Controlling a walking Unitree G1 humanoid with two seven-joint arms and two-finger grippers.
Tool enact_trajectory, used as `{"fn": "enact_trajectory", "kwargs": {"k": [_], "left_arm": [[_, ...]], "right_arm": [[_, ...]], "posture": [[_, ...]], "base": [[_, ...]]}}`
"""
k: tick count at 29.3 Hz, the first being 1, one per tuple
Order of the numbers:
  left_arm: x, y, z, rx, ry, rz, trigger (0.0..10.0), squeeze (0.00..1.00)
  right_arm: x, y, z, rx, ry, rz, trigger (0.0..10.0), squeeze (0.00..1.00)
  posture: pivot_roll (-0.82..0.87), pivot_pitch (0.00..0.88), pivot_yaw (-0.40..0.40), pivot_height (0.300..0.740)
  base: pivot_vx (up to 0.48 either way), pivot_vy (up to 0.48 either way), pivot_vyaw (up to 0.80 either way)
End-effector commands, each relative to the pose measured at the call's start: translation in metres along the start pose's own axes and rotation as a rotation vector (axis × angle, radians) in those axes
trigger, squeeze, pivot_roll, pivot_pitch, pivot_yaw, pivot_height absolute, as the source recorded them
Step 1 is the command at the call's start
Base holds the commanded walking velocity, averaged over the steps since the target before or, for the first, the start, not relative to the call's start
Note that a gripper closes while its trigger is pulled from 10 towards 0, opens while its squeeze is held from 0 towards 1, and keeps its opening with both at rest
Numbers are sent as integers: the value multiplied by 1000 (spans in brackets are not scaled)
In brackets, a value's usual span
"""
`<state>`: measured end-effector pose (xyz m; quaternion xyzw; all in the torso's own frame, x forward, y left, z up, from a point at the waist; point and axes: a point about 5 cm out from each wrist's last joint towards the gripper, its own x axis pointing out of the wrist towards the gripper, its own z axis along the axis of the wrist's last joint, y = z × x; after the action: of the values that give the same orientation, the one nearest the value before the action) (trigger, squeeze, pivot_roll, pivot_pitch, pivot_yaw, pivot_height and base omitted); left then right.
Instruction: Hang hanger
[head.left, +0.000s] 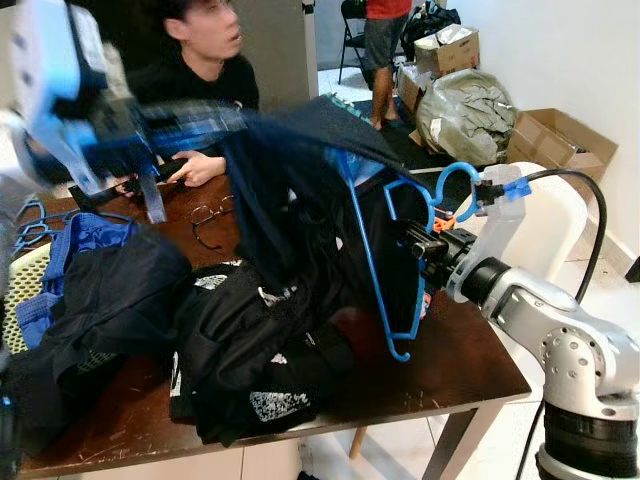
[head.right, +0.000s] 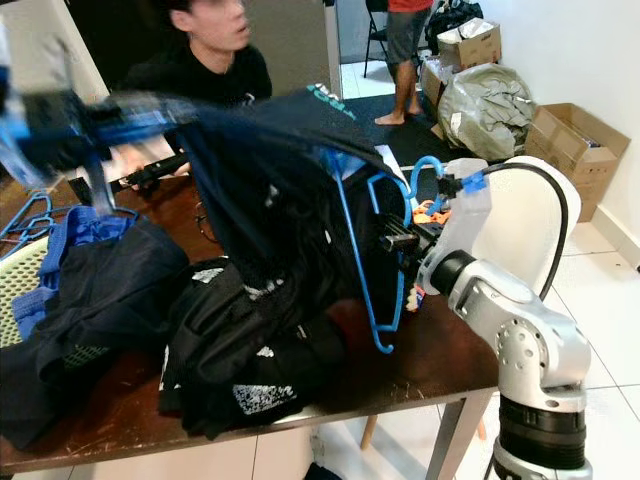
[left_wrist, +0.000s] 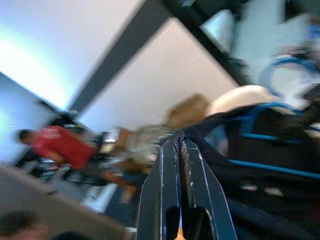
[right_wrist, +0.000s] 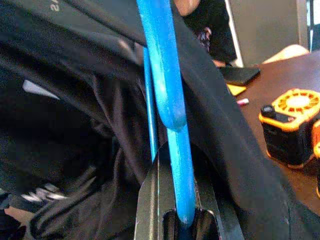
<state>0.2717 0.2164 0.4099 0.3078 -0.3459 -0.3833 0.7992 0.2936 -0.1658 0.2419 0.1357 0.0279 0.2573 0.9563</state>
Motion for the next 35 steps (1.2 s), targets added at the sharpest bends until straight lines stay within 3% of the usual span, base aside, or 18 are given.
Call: {"fn": "enact_trajectory", "kwargs": {"k": [1, 4, 16, 20, 23, 25, 26, 30, 35], "left_arm": [[-15, 22, 17, 88, -24, 139, 10000, 0], [-17, 36, 28, 117, -80, 234, 10000, 0], [-14, 37, 28, 77, -124, 202, 10000, 0], [-8, 26, 18, 23, -123, 156, 10000, 0], [2, 4, -7, -41, -66, 114, 10000, 0], [2, 4, -7, -41, -66, 114, 10000, 0], [5, -5, -14, -71, -60, 100, 10000, 0], [11, -17, -22, -103, -61, 89, 10000, 0], [16, -23, -25, -117, -62, 75, 10000, 0]], "right_arm": [[-5, -13, -3, 31, 11, -97, 10000, 0], [-5, -10, -2, 35, -4, -78, 10000, 0], [-1, 1, 2, 55, -46, -24, 10000, 0], [1, 12, 4, 63, -61, 53, 10000, 0], [3, 21, 2, 68, -58, 106, 10000, 0], [3, 21, 2, 68, -58, 106, 10000, 0], [4, 22, 1, 76, -56, 112, 10000, 0], [7, 25, 0, 91, -53, 121, 10000, 0], [10, 28, 1, 108, -67, 123, 10000, 0]], "posture": [[16, 12, 97, 740], [20, 14, 102, 740], [26, 16, 105, 740], [32, 14, 107, 740], [37, 19, 102, 740], [37, 19, 102, 740], [38, 16, 96, 740], [40, 15, 96, 740], [40, 16, 96, 740]], "base": [[0, 0, 0], [0, 0, 0], [0, 0, 0], [0, 0, 0], [0, 0, 0], [0, 0, 0], [0, 0, 0], [0, 0, 0], [0, 0, 0]]}}
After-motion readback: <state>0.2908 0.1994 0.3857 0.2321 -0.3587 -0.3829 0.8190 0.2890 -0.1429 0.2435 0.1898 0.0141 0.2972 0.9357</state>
